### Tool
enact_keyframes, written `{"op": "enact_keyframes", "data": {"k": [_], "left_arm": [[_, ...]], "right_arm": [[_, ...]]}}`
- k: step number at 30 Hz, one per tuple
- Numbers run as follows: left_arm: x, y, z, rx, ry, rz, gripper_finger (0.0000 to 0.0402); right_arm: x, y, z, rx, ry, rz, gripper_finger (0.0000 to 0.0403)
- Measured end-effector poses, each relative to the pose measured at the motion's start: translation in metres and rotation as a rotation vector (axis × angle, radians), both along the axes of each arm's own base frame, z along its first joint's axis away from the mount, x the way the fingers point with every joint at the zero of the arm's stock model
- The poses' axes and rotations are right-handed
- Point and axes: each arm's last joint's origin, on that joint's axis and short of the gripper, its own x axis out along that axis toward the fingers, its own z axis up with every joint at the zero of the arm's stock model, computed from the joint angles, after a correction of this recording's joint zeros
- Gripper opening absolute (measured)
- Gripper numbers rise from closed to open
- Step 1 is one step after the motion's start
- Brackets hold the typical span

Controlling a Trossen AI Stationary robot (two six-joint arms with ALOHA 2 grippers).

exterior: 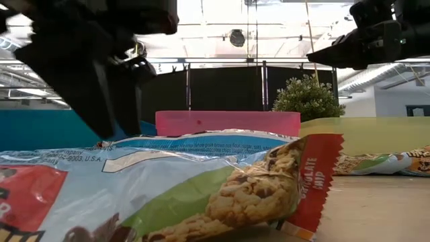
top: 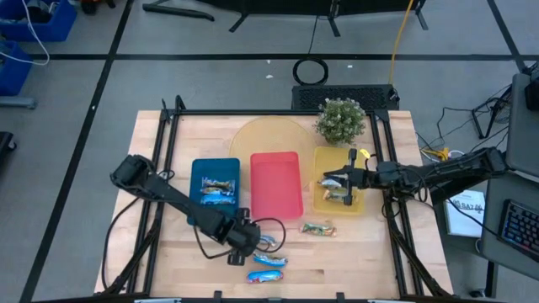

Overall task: Pick and place Granola Bars by type
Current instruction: Put the red granola bar into the red bin

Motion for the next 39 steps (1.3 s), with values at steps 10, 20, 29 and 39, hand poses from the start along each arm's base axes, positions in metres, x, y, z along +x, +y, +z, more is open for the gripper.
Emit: {"op": "enact_keyframes", "data": {"k": [10,20,29,39], "left_arm": [[0.001,0.009,-0.006,-0.004,0.012,-0.044,0.0244],[0.004,0.015,-0.012,0.0,-0.024,-0.056,0.0244],[0.011,0.013,-0.023,-0.024,-0.026,-0.132,0.0244],[0.014,0.02,-0.036,-0.017,0.018,-0.098,0.0223]], "right_arm": [[0.0,0.0,-0.001,-0.008,0.014,0.001,0.0001],[0.0,0.0,-0.001,-0.008,0.016,0.001,0.0001],[0.0,0.0,-0.001,-0.009,0.011,0.001,0.0001],[0.0,0.0,-0.001,-0.011,0.009,0.0,0.0]]}}
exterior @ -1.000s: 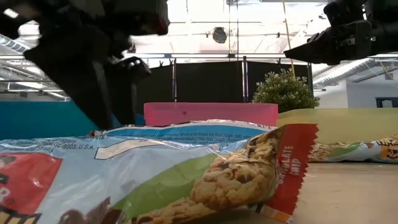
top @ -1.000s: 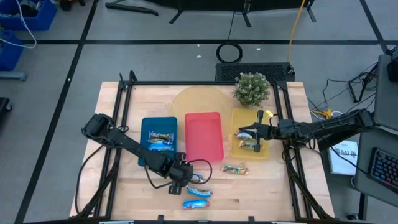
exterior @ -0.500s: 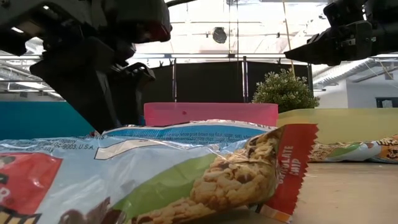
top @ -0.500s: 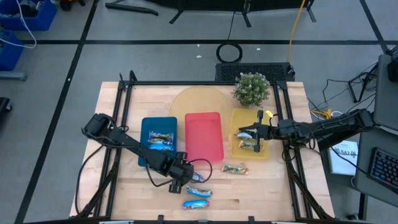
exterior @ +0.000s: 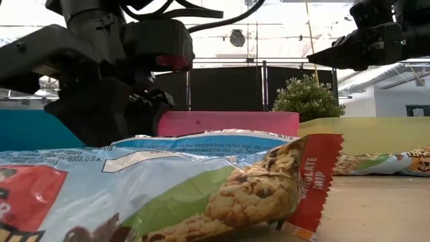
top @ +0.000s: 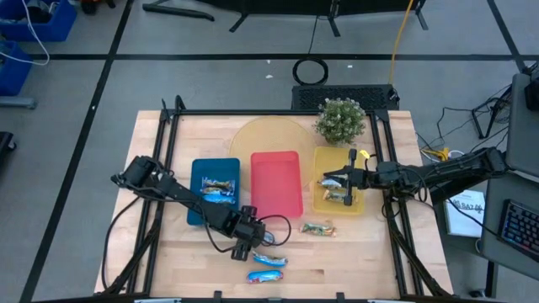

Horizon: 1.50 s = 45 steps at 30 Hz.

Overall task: Pick and place Granola Bars by type
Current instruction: Put the red granola bar into the red bin

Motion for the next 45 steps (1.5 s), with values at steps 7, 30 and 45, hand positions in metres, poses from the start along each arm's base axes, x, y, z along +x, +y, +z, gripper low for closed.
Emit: {"op": "enact_keyframes", "data": {"k": [7,30,45], "left_arm": [[-0.001,-0.002,0.002,-0.082,0.033,-0.034,0.008],[-0.011,0.054,0.133,0.082,-0.441,0.128,0.0041],[0.046,0.148,0.02,0.129,-0.133,0.203,0.0045]], "right_arm": [[0.0,0.0,0.0,0.0,0.001,-0.001,0.0],[0.0,0.0,0.0,-0.001,0.001,-0.002,0.0],[0.0,0.0,0.0,-0.027,0.008,0.0,0.0]]}}
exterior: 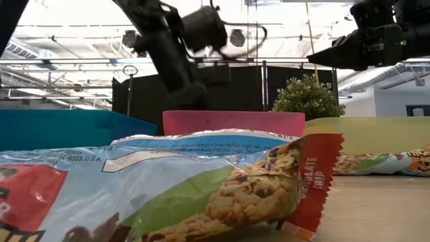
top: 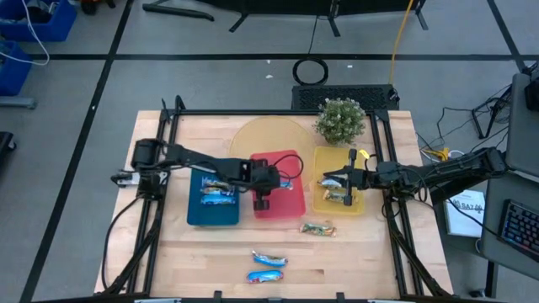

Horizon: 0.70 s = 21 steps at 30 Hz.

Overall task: Pick and place Granola Bars by type
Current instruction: Put the red granola bar into the red bin, then put the yellow granola bar into the yellow bin

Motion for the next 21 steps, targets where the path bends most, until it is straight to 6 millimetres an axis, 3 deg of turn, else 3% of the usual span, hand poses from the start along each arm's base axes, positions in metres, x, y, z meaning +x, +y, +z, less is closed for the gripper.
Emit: {"op": "enact_keyframes", "data": {"k": [5,10,16,21], "left_arm": [[0.008,-0.001,-0.014,-0.044,0.036,-0.05,0.0048],[0.008,-0.006,-0.003,-0.043,0.033,-0.059,0.0078],[-0.002,-0.02,0.049,0.006,-0.036,-0.108,0.0153],[-0.046,-0.032,0.114,0.102,-0.173,-0.161,0.0184]], "right_arm": [[0.0,0.0,0.0,0.001,0.0,0.001,0.0],[0.0,0.0,0.0,0.005,0.0,0.002,0.0],[0.0,0.0,0.0,0.018,0.002,0.001,0.0],[0.0,0.0,-0.001,0.017,0.011,0.001,0.0]]}}
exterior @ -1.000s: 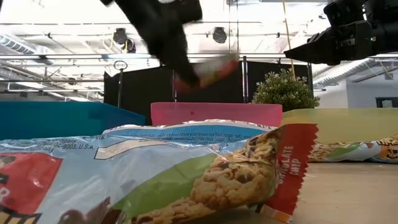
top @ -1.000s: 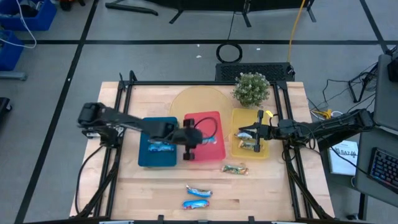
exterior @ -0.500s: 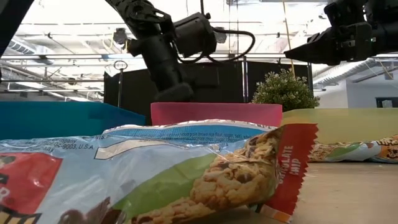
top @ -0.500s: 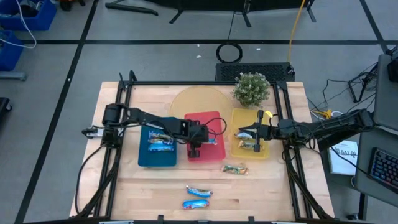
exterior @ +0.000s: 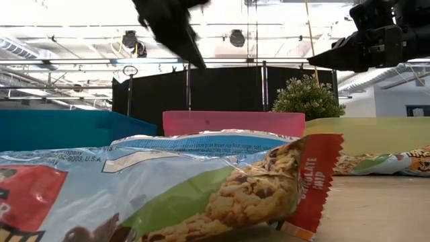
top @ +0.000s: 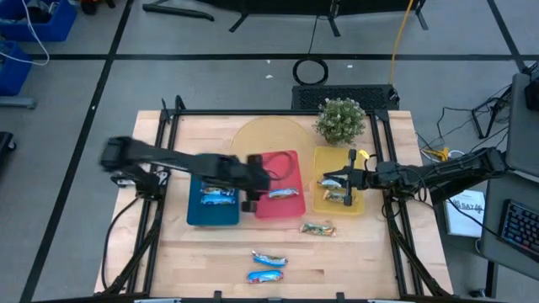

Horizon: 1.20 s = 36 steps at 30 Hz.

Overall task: Pick and place Granola Bars by type
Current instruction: Put the yellow granola bar into the yellow bin

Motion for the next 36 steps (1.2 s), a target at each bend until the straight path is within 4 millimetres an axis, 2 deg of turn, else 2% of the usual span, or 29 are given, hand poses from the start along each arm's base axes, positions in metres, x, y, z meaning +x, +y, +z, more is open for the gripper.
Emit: {"op": "enact_keyframes", "data": {"k": [3,6,7,11,14,16,20,25,27,30,33,36], "left_arm": [[-0.043,-0.002,0.032,0.03,-0.13,0.017,0.0169],[-0.096,0.002,0.044,0.023,-0.251,0.063,0.0133],[-0.113,0.004,0.043,0.004,-0.303,0.073,0.0119],[-0.169,0.009,0.005,-0.091,-0.485,0.022,0.0047],[-0.194,0.012,-0.029,-0.11,-0.625,0.016,0.0009],[-0.203,0.015,-0.045,-0.097,-0.723,0.029,0.001],[-0.213,0.017,-0.076,-0.035,-0.794,0.022,0.0004],[-0.217,0.018,-0.091,0.018,-0.89,0.009,0.0008],[-0.217,0.018,-0.092,0.028,-0.883,0.008,0.0004],[-0.217,0.019,-0.095,0.035,-0.86,0.033,0.0008],[-0.217,0.02,-0.096,0.062,-0.845,0.044,0.002],[-0.217,0.02,-0.095,0.078,-0.852,0.061,0.0024]], "right_arm": [[0.0,0.0,-0.001,-0.001,0.006,0.0,0.0],[0.0,0.0,-0.001,0.0,0.008,0.0,0.0],[0.0,0.0,-0.001,0.004,0.008,0.0,0.0],[0.0,0.0,-0.001,0.006,0.013,0.0,0.0],[0.0,0.0,-0.001,0.008,0.013,-0.001,0.0],[0.0,0.0,-0.001,0.019,0.011,-0.002,0.0],[0.0,0.0,-0.001,0.042,0.007,-0.003,0.0],[0.0,-0.001,0.003,0.047,-0.013,-0.048,0.0],[0.004,-0.001,0.015,0.038,0.029,-0.117,0.0],[0.016,0.007,0.041,0.028,0.183,-0.158,0.0],[0.036,0.022,0.072,0.021,0.318,-0.163,0.0],[0.056,0.044,0.093,-0.036,0.459,-0.219,0.0]]}}
